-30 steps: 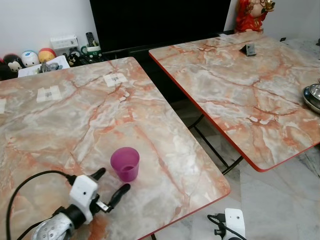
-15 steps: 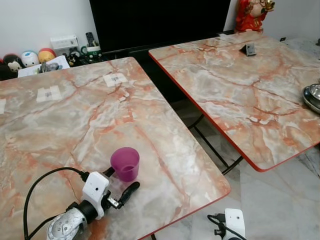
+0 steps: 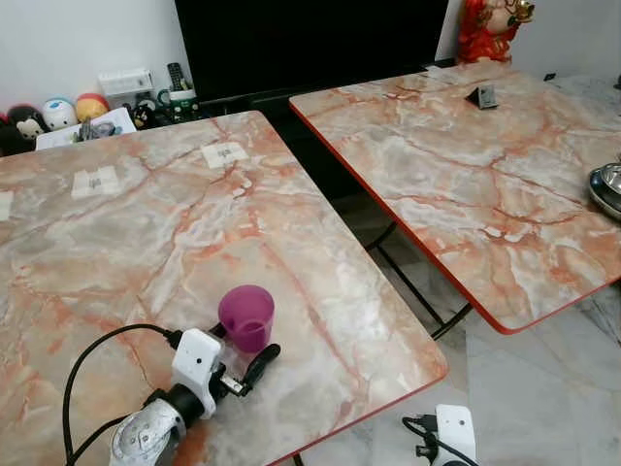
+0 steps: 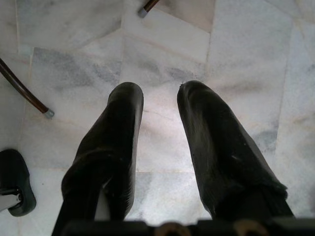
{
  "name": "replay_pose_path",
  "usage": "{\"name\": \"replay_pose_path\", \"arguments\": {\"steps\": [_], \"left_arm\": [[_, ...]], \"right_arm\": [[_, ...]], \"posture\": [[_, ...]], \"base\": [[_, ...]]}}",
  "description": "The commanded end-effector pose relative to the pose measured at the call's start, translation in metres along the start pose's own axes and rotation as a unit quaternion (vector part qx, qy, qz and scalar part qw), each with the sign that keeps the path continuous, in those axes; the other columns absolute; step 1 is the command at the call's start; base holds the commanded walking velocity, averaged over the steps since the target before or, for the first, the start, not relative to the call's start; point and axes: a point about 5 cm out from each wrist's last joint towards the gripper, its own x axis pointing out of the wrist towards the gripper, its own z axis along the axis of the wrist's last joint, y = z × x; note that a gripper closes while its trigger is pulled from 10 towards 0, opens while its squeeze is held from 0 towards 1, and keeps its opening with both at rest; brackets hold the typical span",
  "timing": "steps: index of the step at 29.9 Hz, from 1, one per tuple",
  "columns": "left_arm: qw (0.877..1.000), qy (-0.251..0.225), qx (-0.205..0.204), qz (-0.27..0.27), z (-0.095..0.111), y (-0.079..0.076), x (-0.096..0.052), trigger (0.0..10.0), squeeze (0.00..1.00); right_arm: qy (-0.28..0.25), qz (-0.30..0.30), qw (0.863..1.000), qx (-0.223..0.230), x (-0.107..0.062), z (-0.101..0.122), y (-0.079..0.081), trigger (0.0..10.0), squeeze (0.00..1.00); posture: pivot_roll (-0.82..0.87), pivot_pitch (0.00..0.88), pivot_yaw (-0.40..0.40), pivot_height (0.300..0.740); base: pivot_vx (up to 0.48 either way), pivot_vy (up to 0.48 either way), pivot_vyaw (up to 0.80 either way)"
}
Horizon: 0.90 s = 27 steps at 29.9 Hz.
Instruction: Setting the table
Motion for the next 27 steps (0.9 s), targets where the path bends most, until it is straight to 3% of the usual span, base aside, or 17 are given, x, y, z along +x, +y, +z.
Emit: {"name": "replay_pose_path", "arguments": {"steps": [1,19,20,21,23,27], "left_arm": [[1.0,0.002,0.001,-0.003,-0.003,-0.002,0.002,10.0,0.0],[0.999,-0.02,-0.019,0.032,-0.004,-0.007,0.017,9.8,0.0],[0.999,-0.021,-0.02,0.034,-0.004,-0.007,0.018,3.1,0.0],[0.999,-0.021,-0.021,0.034,-0.004,-0.007,0.018,3.1,0.0],[0.999,-0.021,-0.025,0.037,-0.004,-0.006,0.018,0.0,0.0],[0.999,-0.023,-0.028,0.04,-0.005,-0.006,0.018,0.0,0.0]], "right_arm": [[0.008,-0.001,1.0,-0.004,-0.001,-0.005,-0.001,10.0,0.0],[0.008,-0.002,1.0,-0.004,-0.001,-0.005,-0.001,10.0,0.0],[0.008,-0.002,1.0,-0.004,-0.001,-0.005,-0.001,10.0,0.0],[0.008,-0.002,1.0,-0.004,-0.001,-0.005,-0.001,10.0,0.0],[0.008,-0.002,1.0,-0.004,-0.001,-0.005,-0.001,10.0,0.0],[0.008,-0.002,1.0,-0.005,-0.001,-0.005,-0.002,10.0,0.0]], "posture": [[0.05,0.11,-0.035,0.74],[0.04,0.111,-0.035,0.74],[0.04,0.111,-0.036,0.74],[0.04,0.111,-0.036,0.74],[0.04,0.111,-0.036,0.74],[0.04,0.112,-0.037,0.74]], "base": [[0.0,0.0,0.0],[0.0,0.0,0.0],[0.0,0.0,0.0],[0.0,0.0,0.0],[0.0,0.0,0.0],[0.0,0.0,0.0]]}}
